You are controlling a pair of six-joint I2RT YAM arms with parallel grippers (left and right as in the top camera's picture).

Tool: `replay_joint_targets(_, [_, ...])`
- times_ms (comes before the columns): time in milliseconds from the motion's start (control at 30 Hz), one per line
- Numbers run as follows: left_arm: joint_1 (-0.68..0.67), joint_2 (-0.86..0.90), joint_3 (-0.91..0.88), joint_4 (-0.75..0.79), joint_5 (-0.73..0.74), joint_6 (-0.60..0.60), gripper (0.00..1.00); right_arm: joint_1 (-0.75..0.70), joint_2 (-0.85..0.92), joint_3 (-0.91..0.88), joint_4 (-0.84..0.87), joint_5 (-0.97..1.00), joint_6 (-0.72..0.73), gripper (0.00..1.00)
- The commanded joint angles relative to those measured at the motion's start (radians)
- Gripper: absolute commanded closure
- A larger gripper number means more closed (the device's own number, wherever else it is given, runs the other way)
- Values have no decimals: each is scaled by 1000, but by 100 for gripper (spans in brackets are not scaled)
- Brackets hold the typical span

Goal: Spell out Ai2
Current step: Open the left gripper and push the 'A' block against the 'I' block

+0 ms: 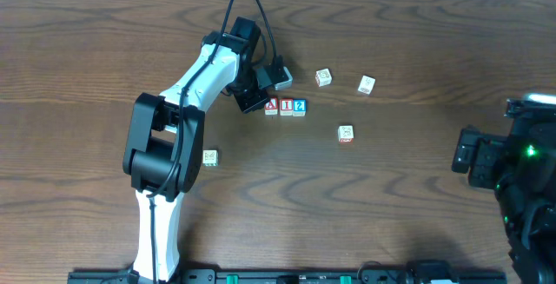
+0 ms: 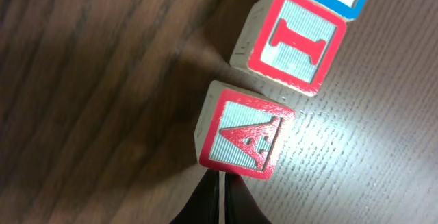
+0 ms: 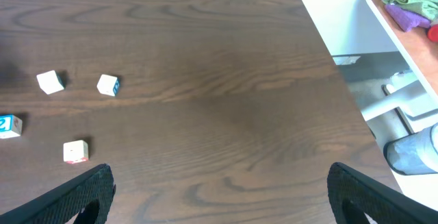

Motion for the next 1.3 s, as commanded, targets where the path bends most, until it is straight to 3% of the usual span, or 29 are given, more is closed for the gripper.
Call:
replay_joint_targets(0, [2,-23,11,8,20,-4,93,-13,1,-5,-1,3,-12,1])
replay_joint_targets(1267, [-11,-23,11,7,21,-14,91,-13,1,-5,0,2,-12,1])
